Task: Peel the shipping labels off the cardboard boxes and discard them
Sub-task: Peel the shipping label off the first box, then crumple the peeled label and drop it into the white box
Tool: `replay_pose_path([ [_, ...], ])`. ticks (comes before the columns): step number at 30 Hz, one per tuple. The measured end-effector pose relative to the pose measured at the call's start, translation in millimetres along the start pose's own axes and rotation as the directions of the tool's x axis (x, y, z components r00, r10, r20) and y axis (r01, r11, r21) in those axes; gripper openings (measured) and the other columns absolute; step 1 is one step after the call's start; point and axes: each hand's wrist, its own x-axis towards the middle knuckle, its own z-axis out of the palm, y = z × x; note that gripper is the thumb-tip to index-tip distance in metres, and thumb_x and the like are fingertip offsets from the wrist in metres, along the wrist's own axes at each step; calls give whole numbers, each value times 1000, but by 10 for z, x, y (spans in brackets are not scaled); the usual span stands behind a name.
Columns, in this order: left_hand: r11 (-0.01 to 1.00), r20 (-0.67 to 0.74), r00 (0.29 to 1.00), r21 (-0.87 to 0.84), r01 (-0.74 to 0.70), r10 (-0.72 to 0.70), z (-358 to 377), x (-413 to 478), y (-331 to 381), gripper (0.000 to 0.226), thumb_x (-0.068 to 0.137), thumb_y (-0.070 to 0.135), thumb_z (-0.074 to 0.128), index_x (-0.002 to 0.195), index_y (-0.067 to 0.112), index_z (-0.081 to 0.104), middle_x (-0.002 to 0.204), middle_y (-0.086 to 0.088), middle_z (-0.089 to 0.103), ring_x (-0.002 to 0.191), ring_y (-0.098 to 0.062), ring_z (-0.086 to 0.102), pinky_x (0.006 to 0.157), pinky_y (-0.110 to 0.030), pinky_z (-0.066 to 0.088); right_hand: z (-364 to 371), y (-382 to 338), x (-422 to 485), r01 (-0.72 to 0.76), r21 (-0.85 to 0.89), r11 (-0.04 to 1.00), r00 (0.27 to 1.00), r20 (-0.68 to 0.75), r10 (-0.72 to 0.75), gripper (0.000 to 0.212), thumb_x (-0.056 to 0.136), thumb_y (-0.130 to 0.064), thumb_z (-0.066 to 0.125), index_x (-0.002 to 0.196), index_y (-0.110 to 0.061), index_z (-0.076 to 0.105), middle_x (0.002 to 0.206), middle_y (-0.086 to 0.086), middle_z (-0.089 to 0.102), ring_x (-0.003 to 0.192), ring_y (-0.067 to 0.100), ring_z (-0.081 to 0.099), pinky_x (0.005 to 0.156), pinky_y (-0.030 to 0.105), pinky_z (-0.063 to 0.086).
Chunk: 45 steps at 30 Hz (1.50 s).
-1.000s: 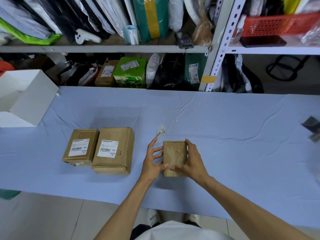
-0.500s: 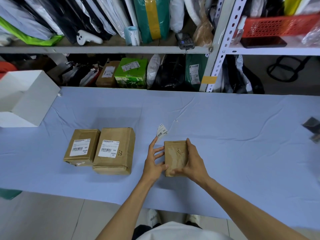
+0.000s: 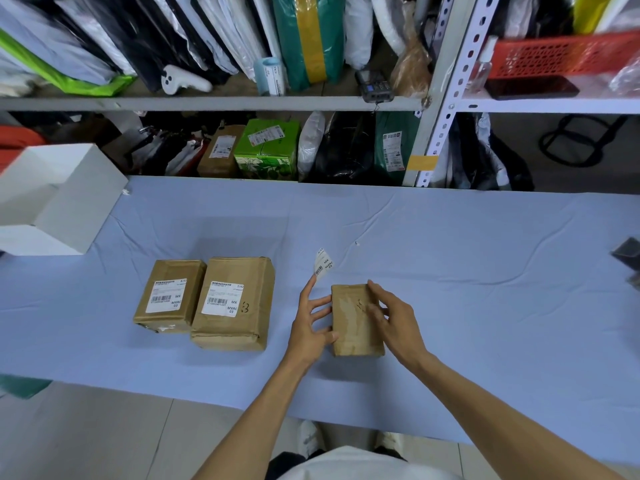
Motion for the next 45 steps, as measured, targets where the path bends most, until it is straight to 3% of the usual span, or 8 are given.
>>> replay_pose_path([
  [6, 1000, 18, 1000, 2, 13, -13, 80, -10, 33, 110, 67, -1, 83, 142, 52, 21, 123, 5, 60, 114, -12, 60, 91, -34, 55, 49, -145, -23, -112, -302, 947, 993, 9, 120, 104, 53, -56, 85, 137, -22, 34, 132, 0, 43, 109, 27, 55, 86, 34, 48],
  [12, 999, 5, 999, 6, 34, -34, 49, 5, 29, 113, 68, -8, 78, 141, 54, 17, 120, -1, 61, 113, -14, 61, 84, -25, 55, 15, -146, 93, -79, -185, 980, 996, -52, 70, 58, 74, -36, 79, 120, -16, 48, 113, 2, 52, 95, 17, 48, 77, 26, 37],
  [21, 998, 22, 999, 37, 45, -46, 31, 36, 66, 116, 66, -5, 80, 141, 56, 15, 120, 1, 61, 111, -17, 62, 89, -44, 56, -32, -86, 157, -84, -192, 978, 996, -56, 74, 24, 92, -19, 57, 115, -15, 54, 108, 6, 58, 98, 24, 55, 85, 36, 48],
  [24, 998, 31, 998, 39, 46, -47, 15, 71, 46, 114, 66, -5, 80, 136, 60, 19, 119, -1, 61, 109, -19, 63, 85, -45, 58, -7, -64, 144, -88, -193, 977, 996, -49, 80, 26, 95, -12, 47, 119, -15, 55, 109, 6, 59, 98, 24, 56, 86, 36, 48],
  [29, 999, -45, 999, 37, 27, -26, -67, 190, 174, 89, 71, -7, 74, 137, 39, 36, 120, -8, 54, 103, -17, 58, 74, -18, 52, -106, -30, 249, -152, -192, 970, 987, -73, 140, 29, 94, -7, 39, 120, -12, 52, 101, 8, 58, 89, 26, 56, 77, 34, 46],
  [38, 997, -243, 969, -57, -48, 32, -137, 404, 423, 29, 83, 4, 70, 104, 22, 62, 109, 1, 63, 108, -16, 56, 83, -18, 44, -181, -16, 341, -178, -266, 947, 984, -67, 166, 44, 96, -8, 41, 136, -25, 47, 124, 7, 57, 114, 27, 56, 97, 42, 48],
  [41, 995, -298, 954, -98, -34, 3, -100, 450, 478, 25, 84, 3, 68, 91, 26, 62, 93, 1, 67, 93, -16, 63, 78, -20, 48, -189, -132, 354, -150, -427, 891, 981, -173, 82, 50, 93, -5, 46, 138, -28, 44, 121, 4, 57, 108, 23, 58, 91, 38, 49],
  [45, 996, -345, 937, -49, -70, 49, -13, 450, 518, 23, 83, 0, 67, 86, 22, 59, 94, 1, 67, 87, -8, 63, 65, -15, 50, -129, -372, 353, 56, -231, 971, 987, -130, -89, 41, 96, -16, 49, 135, -29, 48, 113, -2, 57, 98, 14, 59, 86, 34, 50],
])
